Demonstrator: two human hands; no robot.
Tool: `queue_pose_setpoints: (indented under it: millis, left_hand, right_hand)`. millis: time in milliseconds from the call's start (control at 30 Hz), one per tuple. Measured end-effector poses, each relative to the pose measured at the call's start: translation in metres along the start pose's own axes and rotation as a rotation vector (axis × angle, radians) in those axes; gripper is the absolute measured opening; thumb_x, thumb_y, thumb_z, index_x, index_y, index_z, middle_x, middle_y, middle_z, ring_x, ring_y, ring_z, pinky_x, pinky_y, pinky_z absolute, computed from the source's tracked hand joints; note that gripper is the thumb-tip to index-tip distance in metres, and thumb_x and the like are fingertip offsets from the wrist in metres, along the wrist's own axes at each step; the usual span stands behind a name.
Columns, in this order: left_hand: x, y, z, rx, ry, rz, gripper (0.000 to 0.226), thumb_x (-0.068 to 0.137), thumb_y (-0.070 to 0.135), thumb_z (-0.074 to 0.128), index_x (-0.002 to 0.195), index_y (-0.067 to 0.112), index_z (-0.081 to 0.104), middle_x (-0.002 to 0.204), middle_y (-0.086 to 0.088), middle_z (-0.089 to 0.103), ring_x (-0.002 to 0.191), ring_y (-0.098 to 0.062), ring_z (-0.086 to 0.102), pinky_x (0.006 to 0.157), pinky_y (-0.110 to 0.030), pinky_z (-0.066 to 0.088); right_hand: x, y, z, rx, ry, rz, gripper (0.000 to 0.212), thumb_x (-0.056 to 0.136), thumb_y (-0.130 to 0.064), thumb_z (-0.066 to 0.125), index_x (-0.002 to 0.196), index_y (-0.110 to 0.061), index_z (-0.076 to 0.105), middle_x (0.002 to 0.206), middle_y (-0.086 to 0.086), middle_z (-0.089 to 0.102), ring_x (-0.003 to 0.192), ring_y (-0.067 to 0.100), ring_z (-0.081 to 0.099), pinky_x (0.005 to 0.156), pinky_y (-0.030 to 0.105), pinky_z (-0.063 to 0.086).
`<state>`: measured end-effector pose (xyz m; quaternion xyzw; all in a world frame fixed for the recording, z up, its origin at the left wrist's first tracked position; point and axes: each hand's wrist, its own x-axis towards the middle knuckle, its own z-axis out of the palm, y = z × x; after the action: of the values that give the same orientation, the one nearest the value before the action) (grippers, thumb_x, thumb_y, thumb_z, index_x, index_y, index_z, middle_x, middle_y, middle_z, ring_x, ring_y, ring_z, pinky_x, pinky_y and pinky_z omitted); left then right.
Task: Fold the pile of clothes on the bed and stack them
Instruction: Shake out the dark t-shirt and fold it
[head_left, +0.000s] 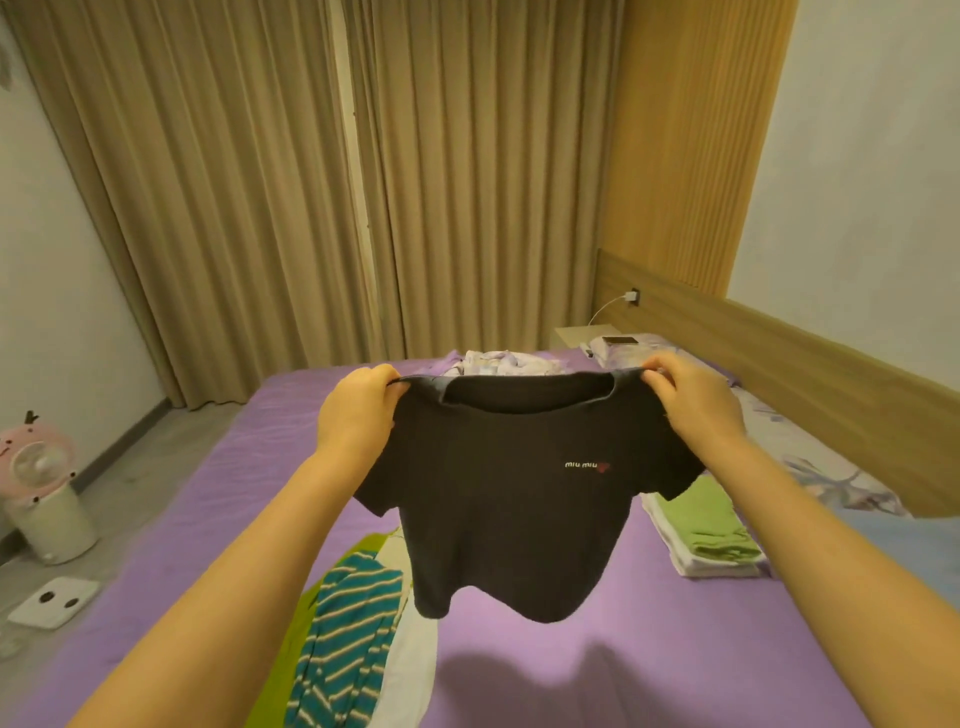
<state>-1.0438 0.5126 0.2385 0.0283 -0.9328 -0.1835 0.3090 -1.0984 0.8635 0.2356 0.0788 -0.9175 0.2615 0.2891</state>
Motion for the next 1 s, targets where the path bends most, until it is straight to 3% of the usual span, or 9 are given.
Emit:
queue_pose_setpoints:
  millis: [100, 200, 300, 367, 467, 600, 667, 1000]
  left_hand:
    - [-0.004, 0.0, -0.002, 0.182, 0.095, 0.139, 0.025, 0.1, 0.03, 0.046, 0.103, 0.01, 0.06, 0.087, -0.011, 0.062, 0.072, -0.033, 0.058, 0.056, -0.04, 0.047]
    - [-0.003, -0.001, 0.002, 0.305, 0.129, 0.228, 0.024, 0.101, 0.029, 0.043, 0.105, 0.01, 0.058, 0.081, -0.01, 0.061, 0.064, -0.034, 0.057, 0.048, -0.033, 0.039]
    - [0.005, -0.002, 0.019, 0.366, 0.069, 0.206, 0.025, 0.102, 0.031, 0.042, 0.101, 0.01, 0.056, 0.074, -0.01, 0.058, 0.061, -0.034, 0.055, 0.046, -0.029, 0.032]
    - [0.013, -0.005, 0.038, 0.364, -0.052, 0.117, 0.027, 0.102, 0.035, 0.041, 0.099, 0.013, 0.057, 0.08, -0.01, 0.061, 0.071, -0.034, 0.057, 0.049, -0.029, 0.028]
    - [0.019, -0.011, 0.083, 0.321, -0.32, -0.007, 0.027, 0.1, 0.037, 0.044, 0.103, 0.017, 0.062, 0.097, -0.008, 0.065, 0.088, -0.032, 0.058, 0.056, -0.031, 0.035]
    - [-0.011, -0.016, 0.171, 0.196, -0.665, -0.2, 0.027, 0.1, 0.031, 0.047, 0.105, 0.008, 0.061, 0.101, -0.017, 0.065, 0.091, -0.035, 0.062, 0.07, -0.04, 0.052]
    - [-0.036, -0.019, 0.215, 0.132, -0.773, -0.293, 0.028, 0.099, 0.027, 0.047, 0.104, 0.003, 0.061, 0.101, -0.022, 0.065, 0.092, -0.036, 0.064, 0.079, -0.042, 0.053]
    - [-0.094, -0.032, 0.344, 0.168, -0.793, -0.583, 0.023, 0.1, 0.022, 0.042, 0.104, 0.012, 0.063, 0.103, -0.011, 0.066, 0.096, -0.025, 0.062, 0.085, -0.032, 0.047]
  right_hand:
    - [-0.004, 0.003, -0.009, -0.153, 0.076, -0.094, 0.023, 0.099, -0.027, 0.047, 0.115, -0.019, 0.061, 0.106, 0.009, 0.066, 0.095, 0.029, 0.061, 0.06, 0.027, 0.033]
    - [0.003, 0.007, -0.013, -0.207, 0.128, -0.15, 0.025, 0.099, -0.028, 0.045, 0.115, -0.017, 0.061, 0.106, 0.01, 0.066, 0.093, 0.03, 0.061, 0.062, 0.034, 0.045]
    - [0.014, 0.015, -0.005, -0.229, 0.125, -0.156, 0.024, 0.099, -0.03, 0.045, 0.113, -0.018, 0.06, 0.105, 0.01, 0.066, 0.092, 0.031, 0.06, 0.067, 0.039, 0.049]
    - [0.022, 0.026, 0.01, -0.236, 0.074, -0.137, 0.024, 0.098, -0.032, 0.046, 0.112, -0.019, 0.061, 0.107, 0.01, 0.066, 0.097, 0.033, 0.06, 0.068, 0.038, 0.045]
    - [0.03, 0.055, 0.046, -0.248, -0.113, -0.051, 0.023, 0.097, -0.033, 0.048, 0.11, -0.019, 0.061, 0.107, 0.012, 0.065, 0.099, 0.036, 0.059, 0.07, 0.038, 0.043]
    - [0.014, 0.11, 0.117, -0.294, -0.476, 0.022, 0.022, 0.097, -0.031, 0.049, 0.102, -0.012, 0.057, 0.104, 0.017, 0.064, 0.096, 0.036, 0.058, 0.068, 0.038, 0.043]
    - [-0.004, 0.14, 0.153, -0.262, -0.636, 0.076, 0.021, 0.097, -0.029, 0.049, 0.098, -0.01, 0.056, 0.104, 0.019, 0.063, 0.097, 0.036, 0.057, 0.067, 0.035, 0.038]
    - [-0.033, 0.237, 0.264, -0.189, -1.009, 0.207, 0.015, 0.101, -0.027, 0.037, 0.091, -0.017, 0.037, 0.101, 0.014, 0.064, 0.092, 0.031, 0.059, 0.064, 0.032, 0.034]
